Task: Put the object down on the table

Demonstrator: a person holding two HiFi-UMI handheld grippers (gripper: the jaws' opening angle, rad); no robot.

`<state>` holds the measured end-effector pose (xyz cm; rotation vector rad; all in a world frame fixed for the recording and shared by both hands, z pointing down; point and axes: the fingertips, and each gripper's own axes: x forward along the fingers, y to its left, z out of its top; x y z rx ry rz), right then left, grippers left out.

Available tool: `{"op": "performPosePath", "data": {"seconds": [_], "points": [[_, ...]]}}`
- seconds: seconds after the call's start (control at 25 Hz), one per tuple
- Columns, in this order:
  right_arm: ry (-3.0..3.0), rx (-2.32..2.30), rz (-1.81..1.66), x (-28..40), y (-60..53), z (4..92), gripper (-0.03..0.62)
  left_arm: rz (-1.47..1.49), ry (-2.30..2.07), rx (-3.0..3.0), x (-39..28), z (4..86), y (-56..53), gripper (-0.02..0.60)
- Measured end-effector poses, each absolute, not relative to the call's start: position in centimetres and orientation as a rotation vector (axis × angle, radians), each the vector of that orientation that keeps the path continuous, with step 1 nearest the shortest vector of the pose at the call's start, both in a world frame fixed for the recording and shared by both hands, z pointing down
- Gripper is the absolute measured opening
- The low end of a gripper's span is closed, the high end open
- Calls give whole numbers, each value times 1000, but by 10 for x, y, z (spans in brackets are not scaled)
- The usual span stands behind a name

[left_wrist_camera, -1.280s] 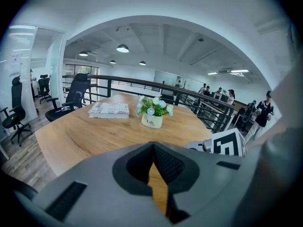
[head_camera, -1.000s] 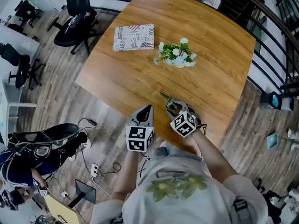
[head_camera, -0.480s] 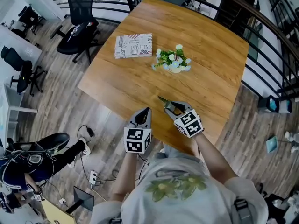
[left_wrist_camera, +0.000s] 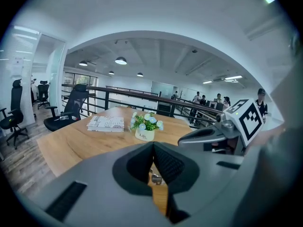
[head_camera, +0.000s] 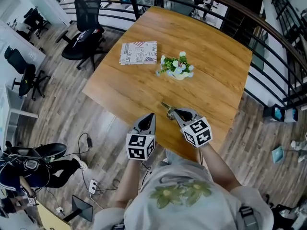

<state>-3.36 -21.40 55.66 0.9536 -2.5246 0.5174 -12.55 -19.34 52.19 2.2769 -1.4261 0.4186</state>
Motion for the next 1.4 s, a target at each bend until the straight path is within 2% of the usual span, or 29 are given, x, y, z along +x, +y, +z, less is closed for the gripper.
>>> {"op": "performPosePath", "data": {"seconds": [0.48, 1.4], "points": [[-2594, 940, 315, -35, -189, 502, 8, 376, -1419, 2323, -109, 504, -176, 14], [-2568, 977, 295, -26, -182, 495, 8, 352, -1424, 2330, -99, 497, -165, 14]]}}
